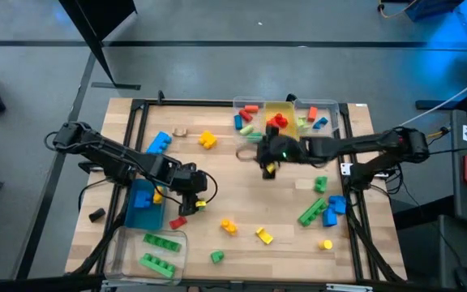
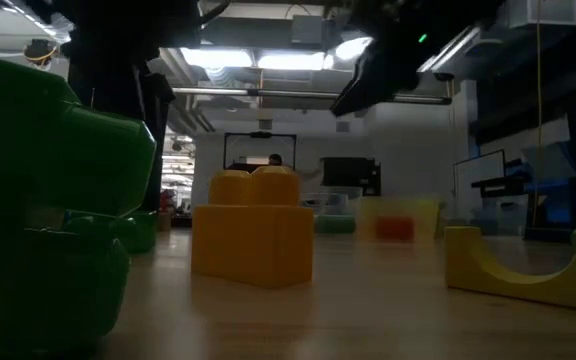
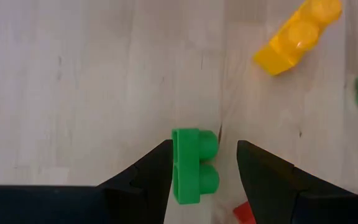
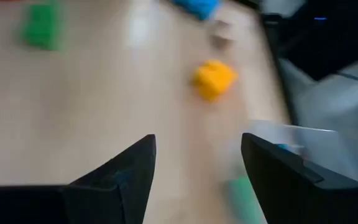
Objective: Sort blocks by size
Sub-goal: Put the green 2 stud game piece into the yellow bin
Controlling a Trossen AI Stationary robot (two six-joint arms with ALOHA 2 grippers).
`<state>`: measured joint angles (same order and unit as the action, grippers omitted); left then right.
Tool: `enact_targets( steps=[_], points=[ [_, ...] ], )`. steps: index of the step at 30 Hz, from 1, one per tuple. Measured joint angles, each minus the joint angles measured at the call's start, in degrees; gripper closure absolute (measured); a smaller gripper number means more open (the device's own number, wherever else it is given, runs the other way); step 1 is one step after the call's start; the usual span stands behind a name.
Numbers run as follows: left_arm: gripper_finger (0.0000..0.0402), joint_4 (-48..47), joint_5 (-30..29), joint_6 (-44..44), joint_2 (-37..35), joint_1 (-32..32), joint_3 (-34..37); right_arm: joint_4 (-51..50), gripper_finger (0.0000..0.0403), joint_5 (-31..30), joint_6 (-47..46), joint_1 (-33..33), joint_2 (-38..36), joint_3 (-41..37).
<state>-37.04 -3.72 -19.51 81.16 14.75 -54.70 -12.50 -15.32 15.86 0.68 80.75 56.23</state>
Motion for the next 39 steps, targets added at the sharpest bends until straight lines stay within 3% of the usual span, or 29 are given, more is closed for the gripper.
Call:
enact_targets(
  steps=[11,25,35,39],
  points=[
    [0.0233,0.5,-0.6,1.5,8.5,0.7,0.0,-3.0,0.0165,10.3,-14.3,15.4,-0.7,0.0],
    [0.0237,1.2,-0.1,3.6,15.1,0.4,-0.1,-5.7,0.0165,10.5,-29.4,28.0,-0.7,0.0],
    [0.0346,7.2,1.7,3.5,15.0,-0.1,0.1,-5.6,0.0165,10.5,-31.1,33.4,-0.7,0.0],
    [0.0348,13.8,1.8,1.9,15.1,-1.4,0.2,-5.6,0.0165,10.4,-31.1,34.6,-0.6,0.0]
  ],
)
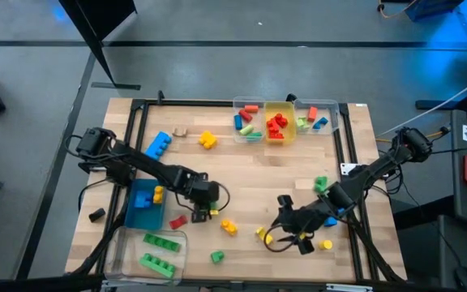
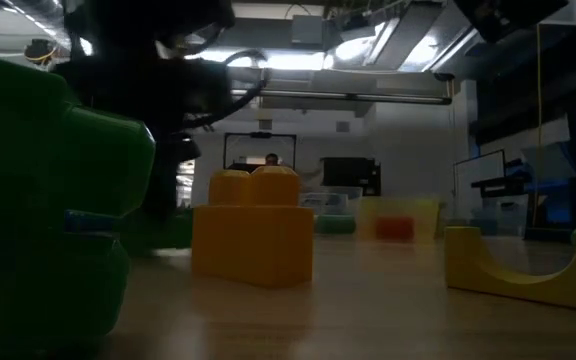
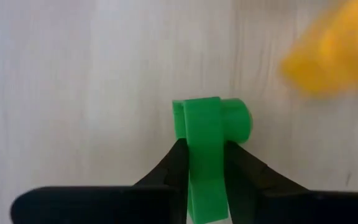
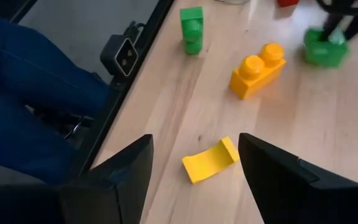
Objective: Sort blocks by size
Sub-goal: Put the green 2 stud game piece into the yellow bin
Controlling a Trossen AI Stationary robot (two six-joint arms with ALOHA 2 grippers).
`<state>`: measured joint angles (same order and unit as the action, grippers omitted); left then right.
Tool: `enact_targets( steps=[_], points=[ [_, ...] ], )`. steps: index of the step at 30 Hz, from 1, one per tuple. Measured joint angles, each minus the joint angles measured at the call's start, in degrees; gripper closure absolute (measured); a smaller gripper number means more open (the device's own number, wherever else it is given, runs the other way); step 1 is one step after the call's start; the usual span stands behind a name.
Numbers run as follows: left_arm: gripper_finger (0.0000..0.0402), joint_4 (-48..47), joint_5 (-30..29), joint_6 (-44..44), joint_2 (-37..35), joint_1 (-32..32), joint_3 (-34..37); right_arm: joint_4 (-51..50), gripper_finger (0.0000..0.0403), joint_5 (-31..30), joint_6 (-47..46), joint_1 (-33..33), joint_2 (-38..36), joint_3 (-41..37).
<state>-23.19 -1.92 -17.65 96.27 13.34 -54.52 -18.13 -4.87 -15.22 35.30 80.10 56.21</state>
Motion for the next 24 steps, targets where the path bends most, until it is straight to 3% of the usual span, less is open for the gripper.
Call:
enact_targets(
  steps=[8,14,18,24],
  points=[
    [0.0348,18.9,1.3,1.2,0.0,-6.0,0.0,-1.2,0.0165,0.0,-7.2,0.8,0.0,0.0],
    [0.0349,38.8,1.3,5.8,0.0,-12.1,-0.1,-11.3,0.0165,0.5,-17.1,0.8,0.0,0.0],
    [0.0349,49.9,1.3,12.2,0.2,-16.3,-0.2,-17.2,0.0165,4.3,-22.3,0.7,0.0,0.0],
    [0.0349,56.7,1.3,15.5,5.7,-23.1,-6.6,-23.1,0.0165,8.3,-27.5,0.7,-0.3,0.0]
  ],
)
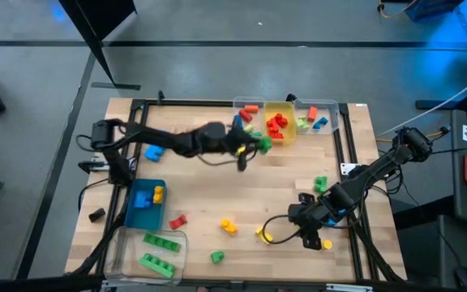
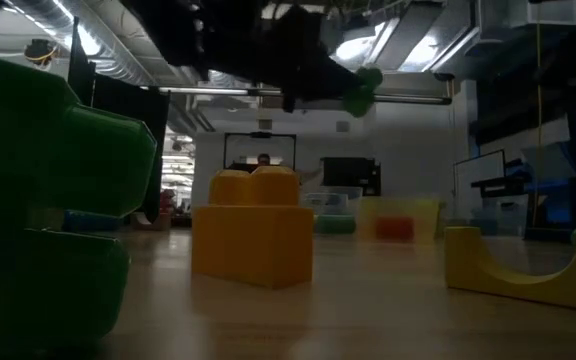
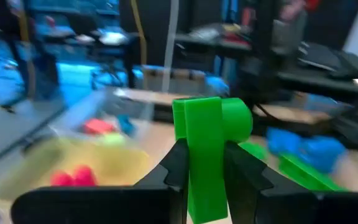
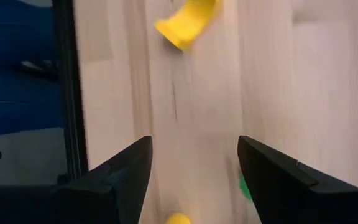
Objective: Sort blocks by size
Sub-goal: Put the green 2 stud game piece into the yellow bin
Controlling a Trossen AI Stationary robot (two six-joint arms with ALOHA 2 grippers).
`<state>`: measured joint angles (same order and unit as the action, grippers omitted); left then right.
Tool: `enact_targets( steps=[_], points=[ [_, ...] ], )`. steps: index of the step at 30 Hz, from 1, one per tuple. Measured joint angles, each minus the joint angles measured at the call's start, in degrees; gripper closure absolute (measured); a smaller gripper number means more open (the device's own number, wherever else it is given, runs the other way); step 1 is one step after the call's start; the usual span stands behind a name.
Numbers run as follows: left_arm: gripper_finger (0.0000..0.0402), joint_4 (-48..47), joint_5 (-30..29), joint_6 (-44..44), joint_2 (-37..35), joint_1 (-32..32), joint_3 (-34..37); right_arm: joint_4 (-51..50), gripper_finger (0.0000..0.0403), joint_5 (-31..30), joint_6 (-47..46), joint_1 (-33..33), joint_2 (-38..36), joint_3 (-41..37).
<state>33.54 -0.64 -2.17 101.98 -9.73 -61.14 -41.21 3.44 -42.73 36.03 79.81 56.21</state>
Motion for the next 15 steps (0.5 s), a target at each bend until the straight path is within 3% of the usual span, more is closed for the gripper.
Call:
enact_targets(
  steps=[7,15],
  points=[
    [0.0347,0.0,0.0,1.9,11.4,-6.4,-13.0,-4.5,0.0165,0.8,-4.1,0.0,0.0,0.0],
    [0.0307,-0.2,0.0,-1.9,22.8,-9.9,-23.7,-5.2,0.0165,4.1,-4.2,0.0,0.0,0.0]
  ],
)
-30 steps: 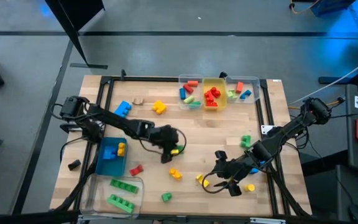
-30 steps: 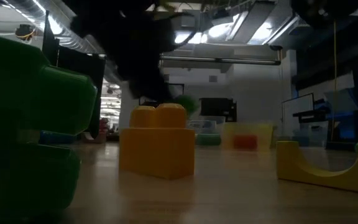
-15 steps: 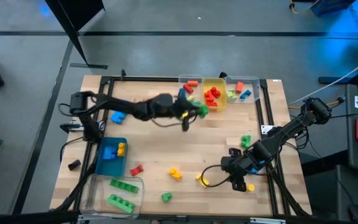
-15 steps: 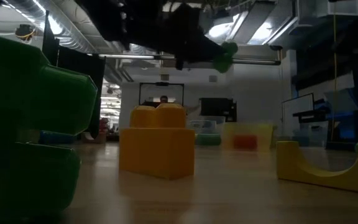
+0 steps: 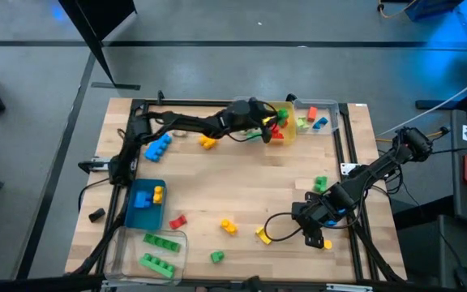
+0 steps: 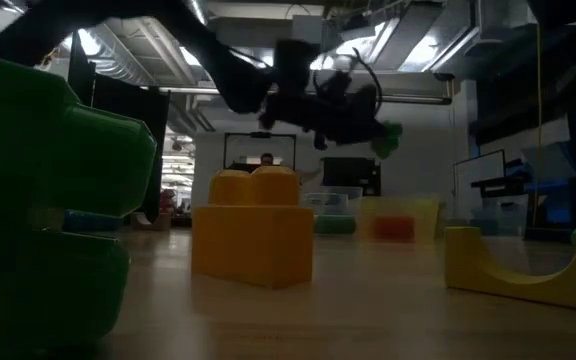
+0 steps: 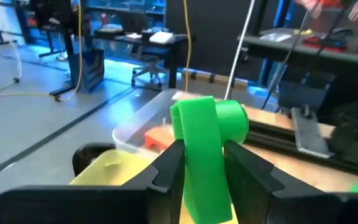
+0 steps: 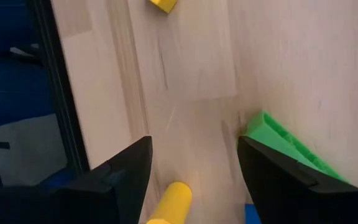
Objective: Sort blocks by size
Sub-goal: Put the green 2 stud game piece into the yellow bin
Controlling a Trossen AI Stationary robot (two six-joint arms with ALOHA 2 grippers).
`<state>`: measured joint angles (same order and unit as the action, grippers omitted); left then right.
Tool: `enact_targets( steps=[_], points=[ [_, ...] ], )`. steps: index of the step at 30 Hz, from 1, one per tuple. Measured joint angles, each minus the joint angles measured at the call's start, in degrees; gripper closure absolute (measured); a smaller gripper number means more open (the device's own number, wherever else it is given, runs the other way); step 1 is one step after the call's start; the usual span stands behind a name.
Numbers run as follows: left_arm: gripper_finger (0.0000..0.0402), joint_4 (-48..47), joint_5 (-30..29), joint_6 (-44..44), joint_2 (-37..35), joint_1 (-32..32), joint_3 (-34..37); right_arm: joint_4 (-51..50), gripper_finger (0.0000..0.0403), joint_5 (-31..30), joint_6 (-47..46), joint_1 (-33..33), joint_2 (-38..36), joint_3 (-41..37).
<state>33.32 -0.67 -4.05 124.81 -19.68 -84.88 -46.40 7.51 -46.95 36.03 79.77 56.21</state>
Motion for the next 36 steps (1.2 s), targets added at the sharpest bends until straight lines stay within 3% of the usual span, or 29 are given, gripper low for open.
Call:
enact_targets(
  steps=[7,13,22,26,36],
  points=[
    [0.0302,0.1,0.0,-1.6,3.7,-1.2,-2.0,-0.2,0.0165,0.0,0.2,0.0,0.0,0.0],
    [0.0301,-0.4,0.0,-6.1,4.3,-1.5,-1.9,-4.4,0.0165,-6.1,-6.5,0.0,0.0,0.0],
    [0.0300,-2.2,0.2,-7.5,-1.0,-0.9,-1.9,-30.3,0.0165,-13.4,-33.5,-0.1,0.0,0.0],
    [0.0300,-3.8,0.6,-6.7,-3.2,-0.4,-1.9,-37.2,0.0165,-16.5,-41.9,-1.1,0.0,-0.1],
    [0.0300,-17.6,0.7,-1.0,-9.1,3.2,-1.9,-29.0,0.0165,-16.9,-44.1,-10.5,-0.2,-6.3]
  ],
)
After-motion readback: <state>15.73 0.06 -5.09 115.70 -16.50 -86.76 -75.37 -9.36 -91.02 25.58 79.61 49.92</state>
